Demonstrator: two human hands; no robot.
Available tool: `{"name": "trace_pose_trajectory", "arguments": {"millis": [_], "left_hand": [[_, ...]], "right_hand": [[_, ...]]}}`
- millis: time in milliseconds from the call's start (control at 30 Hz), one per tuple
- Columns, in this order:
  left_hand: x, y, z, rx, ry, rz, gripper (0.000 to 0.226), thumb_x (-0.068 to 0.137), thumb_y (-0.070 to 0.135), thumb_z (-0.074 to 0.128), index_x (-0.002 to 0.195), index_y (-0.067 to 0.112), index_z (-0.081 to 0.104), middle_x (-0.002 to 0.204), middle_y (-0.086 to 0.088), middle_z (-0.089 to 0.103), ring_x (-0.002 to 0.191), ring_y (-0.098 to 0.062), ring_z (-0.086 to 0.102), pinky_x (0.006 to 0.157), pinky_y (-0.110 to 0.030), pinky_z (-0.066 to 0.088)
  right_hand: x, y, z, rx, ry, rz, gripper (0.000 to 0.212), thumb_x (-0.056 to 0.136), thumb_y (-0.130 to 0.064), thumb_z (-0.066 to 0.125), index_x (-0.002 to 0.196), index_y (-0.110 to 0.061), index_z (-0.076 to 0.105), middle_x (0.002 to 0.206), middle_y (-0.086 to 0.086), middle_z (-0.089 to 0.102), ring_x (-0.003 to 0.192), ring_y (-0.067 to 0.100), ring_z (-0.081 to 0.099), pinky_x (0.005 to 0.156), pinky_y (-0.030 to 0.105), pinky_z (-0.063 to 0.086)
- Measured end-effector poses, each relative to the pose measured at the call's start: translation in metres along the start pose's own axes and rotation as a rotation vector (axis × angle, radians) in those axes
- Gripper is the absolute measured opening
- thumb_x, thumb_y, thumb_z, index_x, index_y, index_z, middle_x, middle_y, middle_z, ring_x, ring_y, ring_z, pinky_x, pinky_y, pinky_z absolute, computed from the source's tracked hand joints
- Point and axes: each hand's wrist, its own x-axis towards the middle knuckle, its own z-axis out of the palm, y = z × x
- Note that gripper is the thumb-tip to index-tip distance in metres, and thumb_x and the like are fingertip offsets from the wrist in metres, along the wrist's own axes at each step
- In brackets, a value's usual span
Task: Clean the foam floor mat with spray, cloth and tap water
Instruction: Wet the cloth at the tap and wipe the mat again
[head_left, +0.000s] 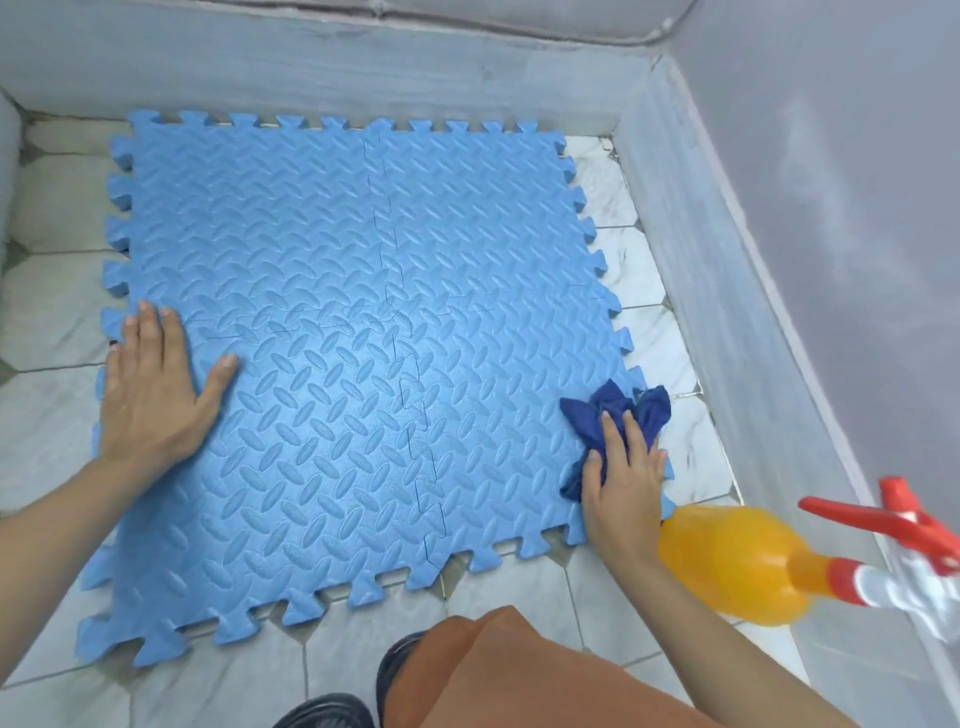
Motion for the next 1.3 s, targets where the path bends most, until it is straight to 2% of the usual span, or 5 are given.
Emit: {"name": "trace_pose_trajectory", "arguments": {"millis": [167, 333, 767, 1167, 1300], "left_hand": [[0.000, -0.003, 0.001, -0.022, 0.055, -0.009, 0.096, 0.088, 0.074, 0.013, 0.154, 0.004, 0.013, 0.163, -0.018, 0.009, 0.151, -0.033, 0.007, 0.108, -0.013, -0.022], [0.002, -0.004, 0.002, -0.014, 0.058, 0.010, 0.093, 0.089, 0.071, 0.018, 0.154, 0.005, 0.014, 0.163, -0.018, 0.010, 0.150, -0.034, 0.009, 0.120, -0.043, 0.005], [0.001, -0.002, -0.002, -0.010, 0.088, 0.010, 0.089, 0.089, 0.068, 0.021, 0.153, 0.007, 0.020, 0.162, -0.016, 0.016, 0.150, -0.032, 0.014, 0.119, -0.046, 0.012], [0.004, -0.006, 0.001, -0.008, 0.075, 0.018, 0.090, 0.088, 0.070, 0.021, 0.153, 0.006, 0.020, 0.162, -0.017, 0.016, 0.149, -0.034, 0.014, 0.118, -0.043, 0.010], [0.008, -0.014, 0.009, -0.001, 0.063, 0.031, 0.091, 0.089, 0.072, 0.019, 0.154, 0.007, 0.018, 0.162, -0.019, 0.014, 0.150, -0.035, 0.013, 0.119, -0.049, 0.011]], "right_hand": [[-0.021, -0.065, 0.020, -0.007, -0.127, -0.408, 0.051, 0.096, -0.033, 0.043, 0.145, -0.017, 0.046, 0.152, 0.005, 0.041, 0.142, 0.039, 0.031, 0.117, 0.055, 0.020], [-0.008, -0.131, 0.043, -0.042, -0.249, -0.909, 0.051, 0.097, -0.042, 0.046, 0.144, -0.025, 0.046, 0.150, 0.003, 0.045, 0.143, 0.038, 0.030, 0.119, 0.050, 0.018], [0.174, -0.032, 0.019, 0.001, 0.005, 0.187, 0.054, 0.102, -0.039, 0.033, 0.151, -0.016, 0.033, 0.156, 0.014, 0.031, 0.141, 0.039, 0.027, 0.117, 0.050, 0.018], [0.041, -0.125, 0.042, -0.056, -0.173, -0.743, 0.052, 0.099, -0.048, 0.043, 0.145, -0.024, 0.045, 0.148, 0.002, 0.046, 0.144, 0.037, 0.028, 0.119, 0.049, 0.022], [0.057, -0.118, 0.038, -0.103, -0.161, -0.708, 0.048, 0.100, -0.043, 0.040, 0.145, -0.026, 0.044, 0.150, -0.001, 0.044, 0.141, 0.035, 0.034, 0.117, 0.054, 0.024]]}}
